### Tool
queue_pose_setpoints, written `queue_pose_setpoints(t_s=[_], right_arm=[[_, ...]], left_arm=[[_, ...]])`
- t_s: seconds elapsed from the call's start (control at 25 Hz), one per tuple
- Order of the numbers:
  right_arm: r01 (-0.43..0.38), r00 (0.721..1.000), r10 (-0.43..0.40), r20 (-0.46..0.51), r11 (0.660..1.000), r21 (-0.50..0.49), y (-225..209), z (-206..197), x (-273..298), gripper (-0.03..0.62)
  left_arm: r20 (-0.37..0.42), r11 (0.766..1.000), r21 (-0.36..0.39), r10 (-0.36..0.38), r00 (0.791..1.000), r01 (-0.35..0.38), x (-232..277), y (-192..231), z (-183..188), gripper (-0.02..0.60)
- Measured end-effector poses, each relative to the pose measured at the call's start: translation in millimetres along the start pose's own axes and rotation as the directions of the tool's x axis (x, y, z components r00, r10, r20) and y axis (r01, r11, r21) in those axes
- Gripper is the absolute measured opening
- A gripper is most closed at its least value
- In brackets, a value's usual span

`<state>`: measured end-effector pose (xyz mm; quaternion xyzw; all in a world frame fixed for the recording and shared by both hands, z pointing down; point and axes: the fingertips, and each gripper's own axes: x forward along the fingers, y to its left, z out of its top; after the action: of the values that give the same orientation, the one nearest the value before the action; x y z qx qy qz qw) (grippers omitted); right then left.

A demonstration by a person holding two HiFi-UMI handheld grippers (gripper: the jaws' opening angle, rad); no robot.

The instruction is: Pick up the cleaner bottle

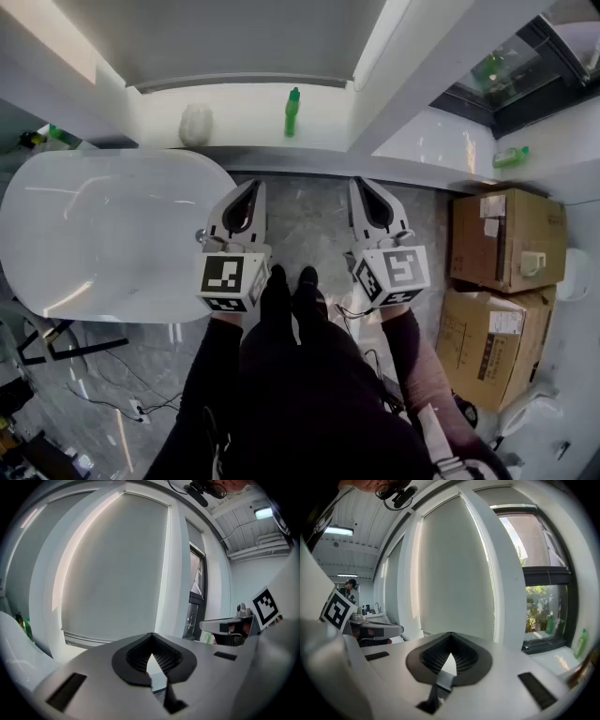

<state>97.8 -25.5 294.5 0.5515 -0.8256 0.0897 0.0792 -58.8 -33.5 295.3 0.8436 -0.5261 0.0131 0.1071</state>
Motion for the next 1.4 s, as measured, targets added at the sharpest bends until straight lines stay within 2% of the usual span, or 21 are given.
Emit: queue_pose_setpoints(t_s=[0.56,0.76,1.16,1.4], right_arm=[[0.000,1.000,0.001,-0.013,1.000,0.020,2,-6,-4,0.000],[-0.020,1.000,0.021,-0.022,0.999,0.038,3,-12,-3,0.000],[-0.023,0.999,0.023,-0.039,1.000,0.012,-18,-16,0,0.000],[-0.053,0.997,0.054,-0.058,0.998,0.018,-33,-24,7,0.000]], left_arm=[[-0.008,1.000,-0.004,0.001,1.000,-0.001,-4,1,-3,0.006],[-0.020,1.000,-0.027,-0.011,1.000,0.010,-1,-2,-9,0.006],[-0.042,0.999,-0.036,-0.030,0.999,0.029,33,-18,-19,0.008],[-0.049,0.999,-0.036,-0.026,0.998,0.024,62,-30,-27,0.008]])
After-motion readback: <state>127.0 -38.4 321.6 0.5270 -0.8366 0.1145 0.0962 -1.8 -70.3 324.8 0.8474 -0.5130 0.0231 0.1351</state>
